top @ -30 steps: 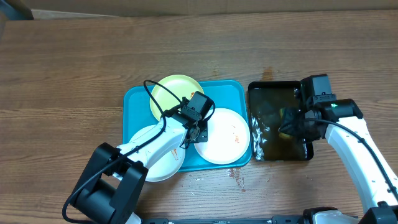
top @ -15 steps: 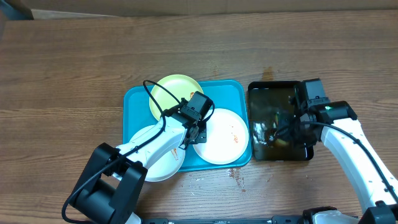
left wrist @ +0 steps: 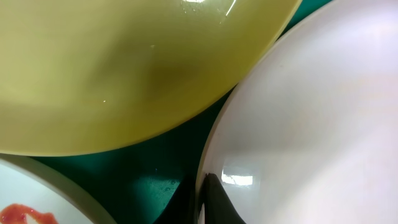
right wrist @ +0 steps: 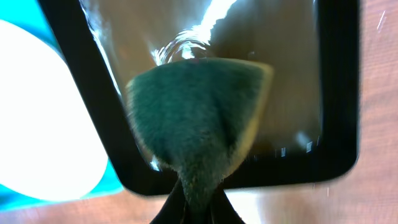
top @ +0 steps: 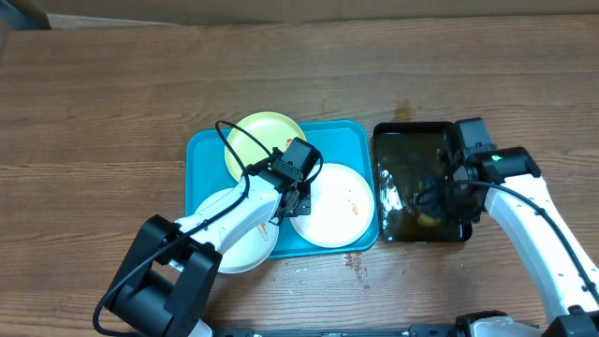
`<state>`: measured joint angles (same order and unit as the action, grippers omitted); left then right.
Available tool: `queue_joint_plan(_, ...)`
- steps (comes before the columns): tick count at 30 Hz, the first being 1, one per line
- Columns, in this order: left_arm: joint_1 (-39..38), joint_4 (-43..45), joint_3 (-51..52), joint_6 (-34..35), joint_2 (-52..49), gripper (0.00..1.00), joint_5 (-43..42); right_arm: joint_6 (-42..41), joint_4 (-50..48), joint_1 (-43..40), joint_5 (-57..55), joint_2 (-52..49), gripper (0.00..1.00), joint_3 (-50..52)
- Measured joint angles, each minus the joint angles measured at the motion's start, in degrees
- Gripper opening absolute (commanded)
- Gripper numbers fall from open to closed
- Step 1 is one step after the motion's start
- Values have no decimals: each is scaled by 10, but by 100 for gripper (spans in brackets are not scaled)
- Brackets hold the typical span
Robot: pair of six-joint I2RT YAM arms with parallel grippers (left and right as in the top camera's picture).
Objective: Clean dirty plates on tray and stack at the side
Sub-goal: 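Dip the sponge in the soapy water with the right gripper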
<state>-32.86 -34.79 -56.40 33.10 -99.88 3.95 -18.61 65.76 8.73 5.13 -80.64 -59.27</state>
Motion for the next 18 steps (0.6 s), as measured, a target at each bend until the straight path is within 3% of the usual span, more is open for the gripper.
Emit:
queue_joint_plan(10, 0, -6, 0, 17, 0, 4, 0, 19, 0, 0, 46, 0, 4, -19)
queue_joint_plan(18, 0, -27, -1, 34, 2, 4, 15, 3, 10, 0, -1, 0, 4, -19)
